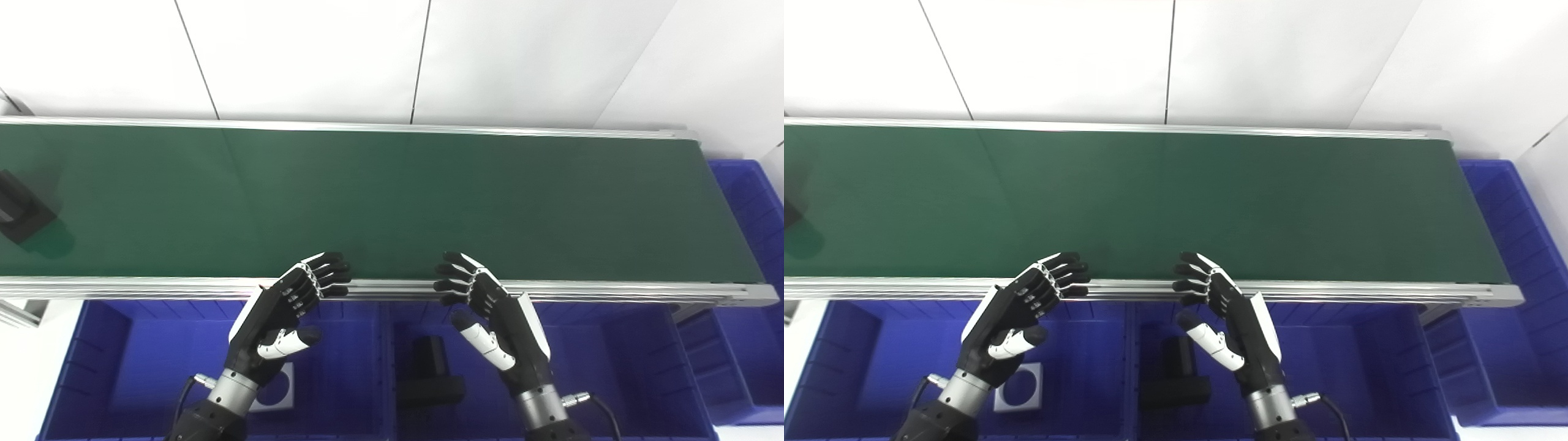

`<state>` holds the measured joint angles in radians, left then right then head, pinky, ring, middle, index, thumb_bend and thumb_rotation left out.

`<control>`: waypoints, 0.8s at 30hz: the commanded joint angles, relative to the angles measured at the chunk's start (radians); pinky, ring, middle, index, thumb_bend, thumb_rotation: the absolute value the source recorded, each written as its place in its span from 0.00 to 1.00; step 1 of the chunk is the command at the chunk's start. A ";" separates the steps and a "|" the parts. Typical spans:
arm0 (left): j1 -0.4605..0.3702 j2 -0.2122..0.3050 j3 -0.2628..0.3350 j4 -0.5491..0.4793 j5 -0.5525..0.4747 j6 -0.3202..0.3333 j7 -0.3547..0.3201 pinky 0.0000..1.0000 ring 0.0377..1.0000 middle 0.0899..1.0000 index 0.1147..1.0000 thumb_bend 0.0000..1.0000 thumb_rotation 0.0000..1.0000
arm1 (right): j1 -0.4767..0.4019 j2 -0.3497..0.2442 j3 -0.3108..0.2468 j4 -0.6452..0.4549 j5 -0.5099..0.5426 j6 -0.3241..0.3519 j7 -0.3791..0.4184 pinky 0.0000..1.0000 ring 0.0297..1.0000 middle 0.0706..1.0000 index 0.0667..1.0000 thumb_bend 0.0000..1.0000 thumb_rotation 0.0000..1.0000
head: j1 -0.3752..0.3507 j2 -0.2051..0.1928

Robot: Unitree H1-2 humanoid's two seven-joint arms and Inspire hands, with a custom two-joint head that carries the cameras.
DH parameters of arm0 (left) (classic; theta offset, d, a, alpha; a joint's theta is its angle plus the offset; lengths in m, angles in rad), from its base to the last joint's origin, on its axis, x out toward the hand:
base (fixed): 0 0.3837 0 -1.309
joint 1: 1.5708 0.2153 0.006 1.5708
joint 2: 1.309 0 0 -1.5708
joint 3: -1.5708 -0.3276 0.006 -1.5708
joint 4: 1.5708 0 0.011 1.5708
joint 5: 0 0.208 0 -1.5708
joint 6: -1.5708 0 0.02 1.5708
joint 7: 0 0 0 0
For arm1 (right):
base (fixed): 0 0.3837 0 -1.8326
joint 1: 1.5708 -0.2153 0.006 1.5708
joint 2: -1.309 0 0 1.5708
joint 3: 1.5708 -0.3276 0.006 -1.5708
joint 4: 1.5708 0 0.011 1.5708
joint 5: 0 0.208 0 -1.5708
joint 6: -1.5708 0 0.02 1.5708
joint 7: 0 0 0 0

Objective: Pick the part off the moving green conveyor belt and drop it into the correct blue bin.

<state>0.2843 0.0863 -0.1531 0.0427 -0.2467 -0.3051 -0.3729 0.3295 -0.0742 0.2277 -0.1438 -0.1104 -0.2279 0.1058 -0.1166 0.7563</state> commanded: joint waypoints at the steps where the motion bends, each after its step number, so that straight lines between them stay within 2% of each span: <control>1: -0.013 -0.005 -0.004 -0.019 -0.003 -0.037 -0.008 0.73 0.76 0.77 0.77 0.96 0.52 | -0.005 0.003 -0.002 -0.021 0.013 -0.046 0.002 0.63 0.71 0.78 0.83 0.67 0.74 | 0.000 0.001; 16: -0.013 -0.007 -0.006 -0.016 -0.007 -0.038 -0.011 0.73 0.76 0.77 0.77 0.96 0.51 | -0.005 0.000 -0.004 -0.017 0.013 -0.051 0.001 0.63 0.71 0.78 0.83 0.67 0.75 | 0.007 -0.004; 24: -0.019 -0.014 -0.011 -0.002 -0.008 -0.042 -0.014 0.73 0.76 0.77 0.77 0.97 0.51 | -0.014 -0.008 -0.007 0.001 0.016 -0.074 0.004 0.62 0.70 0.78 0.83 0.66 0.74 | 0.056 -0.017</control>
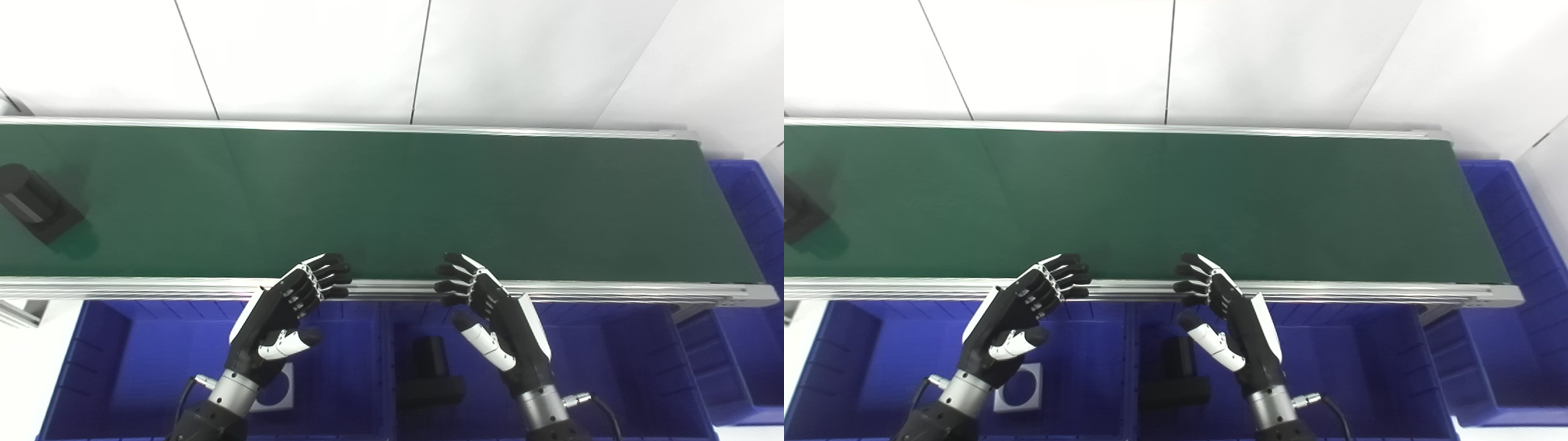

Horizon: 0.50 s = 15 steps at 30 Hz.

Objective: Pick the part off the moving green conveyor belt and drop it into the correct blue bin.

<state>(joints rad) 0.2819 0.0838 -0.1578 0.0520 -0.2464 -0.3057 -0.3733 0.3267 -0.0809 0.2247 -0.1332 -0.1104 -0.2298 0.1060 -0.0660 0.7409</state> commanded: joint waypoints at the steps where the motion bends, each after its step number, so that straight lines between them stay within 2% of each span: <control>1: -0.018 -0.014 -0.008 -0.007 -0.007 -0.044 -0.013 0.73 0.76 0.77 0.77 0.97 0.50 | -0.012 -0.004 -0.006 -0.007 0.019 -0.075 0.005 0.62 0.71 0.78 0.83 0.66 0.74 | 0.032 -0.008; 2: -0.018 -0.016 -0.009 -0.004 -0.005 -0.046 -0.012 0.73 0.76 0.77 0.77 0.97 0.50 | -0.012 -0.006 -0.006 -0.005 0.021 -0.076 0.005 0.62 0.71 0.78 0.83 0.66 0.74 | 0.032 -0.008; 3: -0.020 -0.020 -0.011 0.001 -0.002 -0.049 -0.011 0.72 0.76 0.77 0.77 0.97 0.50 | -0.012 -0.009 -0.008 -0.001 0.026 -0.079 0.007 0.62 0.71 0.78 0.83 0.66 0.74 | 0.081 -0.022; 4: -0.021 -0.022 -0.013 0.004 0.000 -0.051 -0.010 0.72 0.76 0.77 0.77 0.97 0.50 | -0.012 -0.011 -0.010 0.001 0.030 -0.081 0.008 0.63 0.71 0.78 0.83 0.67 0.74 | 0.081 -0.022; 5: -0.022 -0.027 -0.017 0.010 0.006 -0.054 -0.008 0.72 0.76 0.77 0.77 0.97 0.50 | -0.014 -0.016 -0.012 0.008 0.037 -0.089 0.011 0.63 0.71 0.78 0.83 0.66 0.75 | 0.140 -0.041; 6: -0.023 -0.030 -0.019 0.014 0.010 -0.056 -0.007 0.72 0.76 0.77 0.76 0.96 0.50 | -0.015 -0.020 -0.014 0.013 0.041 -0.096 0.013 0.63 0.71 0.78 0.83 0.66 0.75 | 0.140 -0.041; 8: -0.027 -0.040 -0.029 0.026 0.033 -0.066 -0.001 0.73 0.76 0.76 0.76 0.96 0.50 | -0.016 -0.031 -0.020 0.027 0.059 -0.112 0.021 0.63 0.71 0.78 0.83 0.66 0.76 | 0.228 -0.076; 14: -0.035 -0.068 -0.048 0.047 0.105 -0.071 0.034 0.71 0.75 0.76 0.76 0.96 0.52 | -0.024 -0.051 -0.037 0.067 0.074 -0.141 0.032 0.64 0.72 0.78 0.84 0.67 0.81 | 0.325 -0.141; 15: -0.036 -0.071 -0.050 0.049 0.111 -0.072 0.036 0.71 0.75 0.76 0.77 0.95 0.52 | -0.027 -0.053 -0.039 0.074 0.077 -0.145 0.034 0.64 0.72 0.78 0.84 0.67 0.81 | 0.325 -0.141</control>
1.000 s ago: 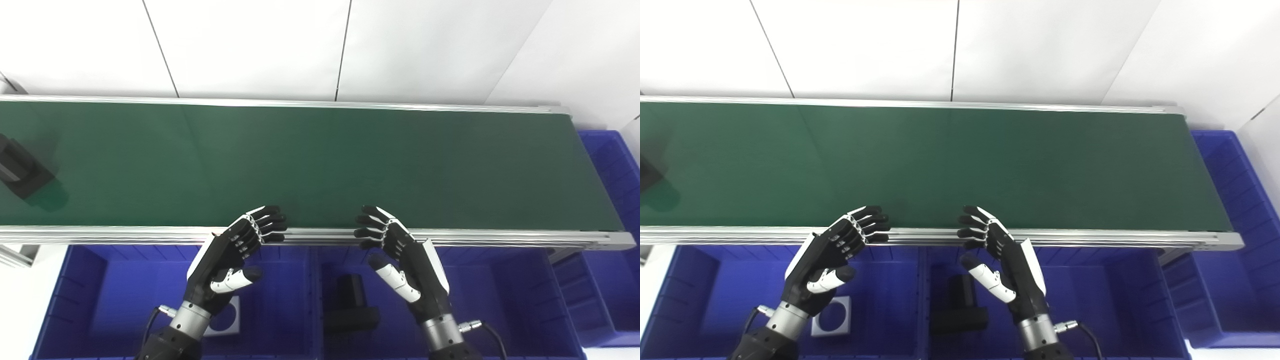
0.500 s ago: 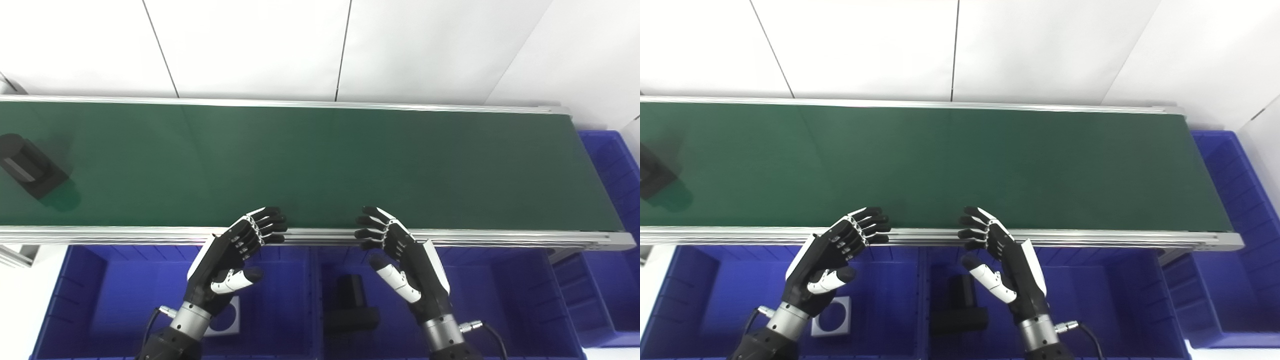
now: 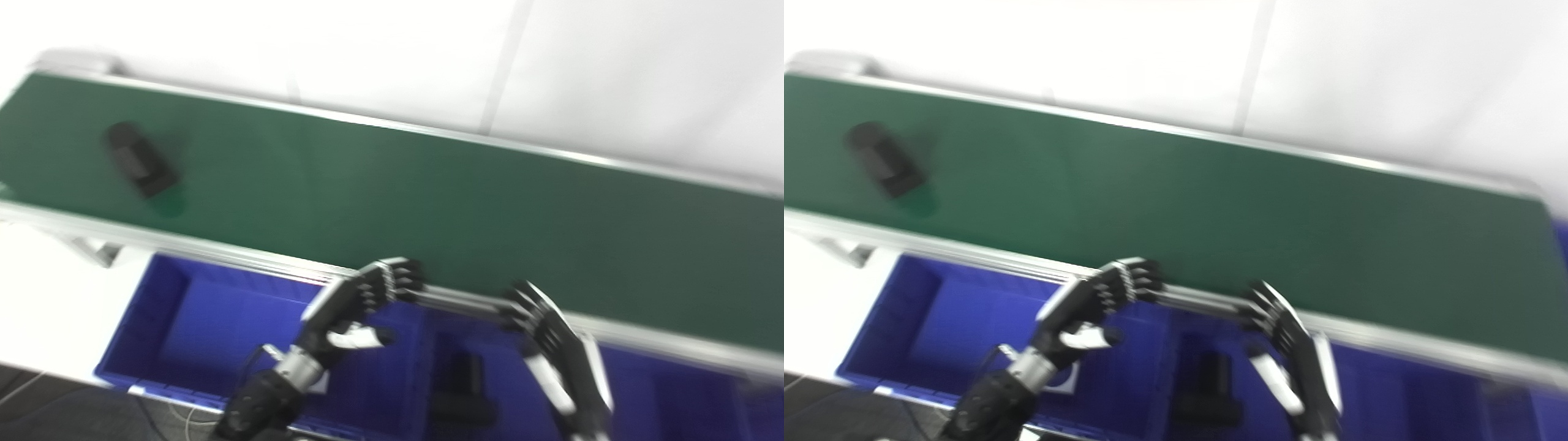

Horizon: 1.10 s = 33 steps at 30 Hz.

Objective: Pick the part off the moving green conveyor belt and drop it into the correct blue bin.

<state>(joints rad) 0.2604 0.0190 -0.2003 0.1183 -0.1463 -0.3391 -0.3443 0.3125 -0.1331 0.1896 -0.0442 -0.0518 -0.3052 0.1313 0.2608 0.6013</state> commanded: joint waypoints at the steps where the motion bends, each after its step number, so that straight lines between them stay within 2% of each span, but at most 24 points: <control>1: -0.017 -0.009 -0.010 -0.015 0.018 -0.034 0.008 0.71 0.75 0.76 0.77 0.95 0.52 | -0.016 -0.002 -0.005 -0.005 0.022 -0.075 0.011 0.64 0.72 0.78 0.84 0.67 0.81 | 0.021 -0.024; 8: -0.035 -0.014 -0.022 0.017 0.039 -0.037 0.010 0.71 0.74 0.75 0.76 0.97 0.52 | -0.037 -0.001 -0.017 0.054 0.035 -0.103 0.019 0.63 0.72 0.78 0.84 0.70 0.85 | 0.070 -0.078; 9: -0.039 -0.015 -0.023 0.026 0.041 -0.041 0.011 0.71 0.74 0.75 0.76 0.97 0.51 | -0.040 -0.001 -0.019 0.062 0.036 -0.106 0.019 0.63 0.72 0.78 0.84 0.70 0.85 | 0.086 -0.097; 15: -0.062 -0.017 -0.025 0.072 0.048 -0.062 0.015 0.69 0.73 0.74 0.75 0.97 0.50 | -0.057 0.002 -0.025 0.108 0.037 -0.130 0.020 0.62 0.72 0.79 0.85 0.71 0.88 | 0.107 -0.139; 24: -0.082 -0.013 -0.024 0.099 0.031 -0.061 0.005 0.69 0.72 0.74 0.75 0.99 0.47 | -0.068 0.008 -0.029 0.123 0.043 -0.123 0.021 0.62 0.72 0.78 0.85 0.75 0.89 | 0.100 -0.145; 33: -0.079 -0.019 -0.022 0.098 0.039 -0.063 0.015 0.69 0.72 0.74 0.75 1.00 0.48 | -0.069 0.006 -0.031 0.123 0.039 -0.133 0.021 0.61 0.72 0.78 0.85 0.74 0.89 | 0.097 -0.136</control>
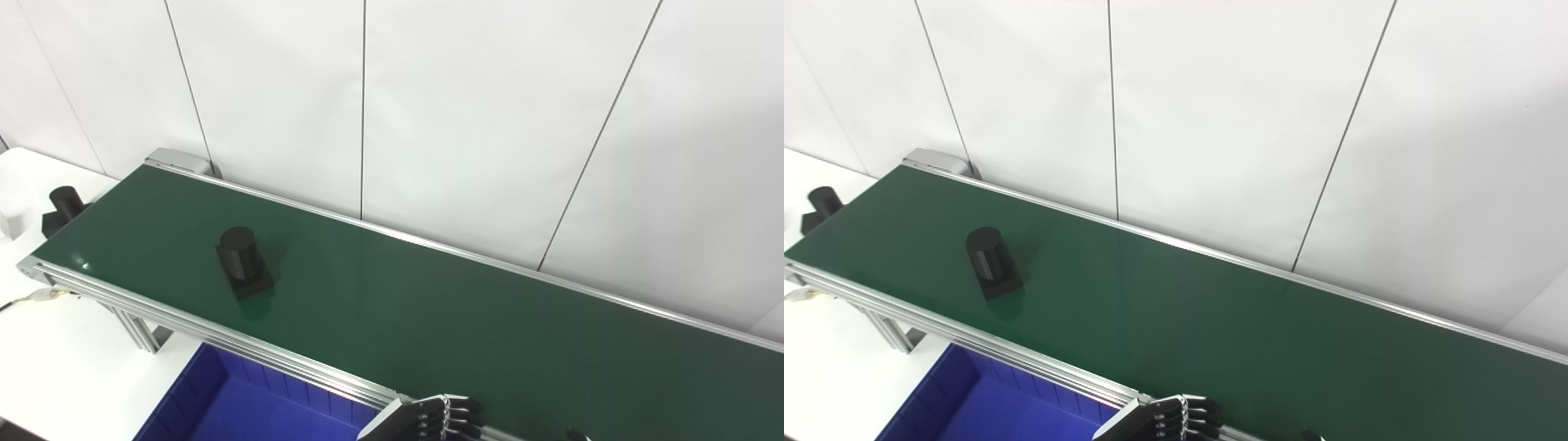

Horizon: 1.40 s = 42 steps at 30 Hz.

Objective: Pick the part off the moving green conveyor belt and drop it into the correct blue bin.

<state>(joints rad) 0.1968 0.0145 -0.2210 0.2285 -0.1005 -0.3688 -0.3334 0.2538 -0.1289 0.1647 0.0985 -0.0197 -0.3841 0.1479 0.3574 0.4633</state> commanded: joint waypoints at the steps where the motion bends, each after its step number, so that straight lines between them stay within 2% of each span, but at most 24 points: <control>1: -0.015 -0.015 -0.001 -0.014 -0.007 -0.033 0.005 0.69 0.72 0.74 0.75 1.00 0.48 | -0.009 0.001 -0.006 -0.021 0.007 -0.054 0.004 0.61 0.72 0.78 0.85 0.74 0.89 | 0.000 0.002; 17: -0.010 -0.028 -0.004 -0.013 -0.010 -0.033 0.003 0.70 0.73 0.74 0.75 1.00 0.47 | -0.009 -0.009 -0.009 -0.027 0.019 -0.066 0.011 0.61 0.72 0.79 0.86 0.73 0.88 | -0.002 0.011; 23: -0.012 -0.032 -0.003 -0.007 -0.016 -0.030 0.000 0.69 0.72 0.74 0.74 1.00 0.47 | -0.008 -0.009 -0.012 -0.063 0.008 -0.063 0.003 0.61 0.71 0.78 0.86 0.71 0.89 | -0.011 0.011; 31: -0.015 -0.029 -0.002 0.015 -0.009 -0.055 0.000 0.69 0.72 0.73 0.75 0.99 0.47 | -0.001 -0.005 -0.008 -0.109 0.020 -0.075 0.008 0.59 0.69 0.75 0.84 0.74 0.89 | -0.060 -0.002; 42: -0.019 -0.032 0.004 0.018 -0.013 -0.049 0.004 0.69 0.72 0.73 0.75 1.00 0.48 | 0.000 0.004 -0.017 -0.232 -0.009 -0.013 -0.006 0.59 0.68 0.74 0.81 0.71 0.90 | -0.064 0.000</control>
<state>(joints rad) 0.1945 -0.0086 -0.2157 0.2598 -0.1081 -0.3801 -0.3312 0.2620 -0.1252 0.1555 -0.0860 -0.0345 -0.3978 0.1447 0.2930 0.4617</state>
